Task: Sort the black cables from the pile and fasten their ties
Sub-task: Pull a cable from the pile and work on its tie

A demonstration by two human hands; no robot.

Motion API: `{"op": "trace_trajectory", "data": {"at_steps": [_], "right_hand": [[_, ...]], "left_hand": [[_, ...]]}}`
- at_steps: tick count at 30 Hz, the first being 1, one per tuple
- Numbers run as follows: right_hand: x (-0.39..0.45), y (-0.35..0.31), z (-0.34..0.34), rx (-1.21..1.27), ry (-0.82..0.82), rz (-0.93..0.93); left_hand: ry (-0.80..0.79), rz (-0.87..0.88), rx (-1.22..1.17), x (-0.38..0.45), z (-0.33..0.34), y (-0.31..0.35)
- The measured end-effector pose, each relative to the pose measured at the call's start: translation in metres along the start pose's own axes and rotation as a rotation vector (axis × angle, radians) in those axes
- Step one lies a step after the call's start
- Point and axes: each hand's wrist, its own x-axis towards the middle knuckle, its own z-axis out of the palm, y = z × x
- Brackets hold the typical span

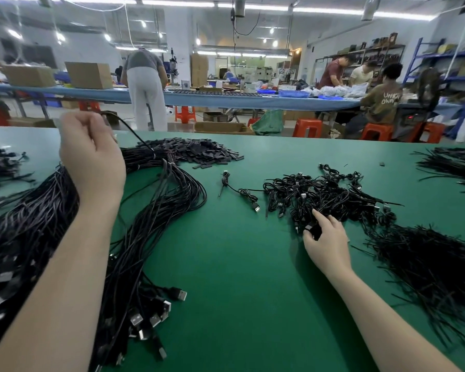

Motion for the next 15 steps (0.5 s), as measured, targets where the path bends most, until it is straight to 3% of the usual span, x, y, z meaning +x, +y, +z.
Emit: {"op": "trace_trajectory", "data": {"at_steps": [2,5,8,11,15], "right_hand": [[0.000,0.000,0.000,-0.001,0.001,0.005],[-0.001,-0.001,0.000,0.007,-0.010,-0.007],[-0.002,-0.001,-0.001,-0.002,-0.017,-0.004],[-0.003,-0.003,-0.001,0.013,-0.008,0.001],[-0.004,-0.003,-0.002,0.021,-0.007,0.013]], "left_hand": [[-0.083,-0.072,0.011,-0.002,0.002,0.001],[0.025,0.037,-0.083,-0.005,-0.001,0.007],[-0.071,-0.021,-0.084,-0.002,-0.002,0.013],[-0.092,0.098,-0.163,0.001,-0.006,0.022],[-0.204,0.131,-0.222,-0.009,-0.003,0.033]]}}
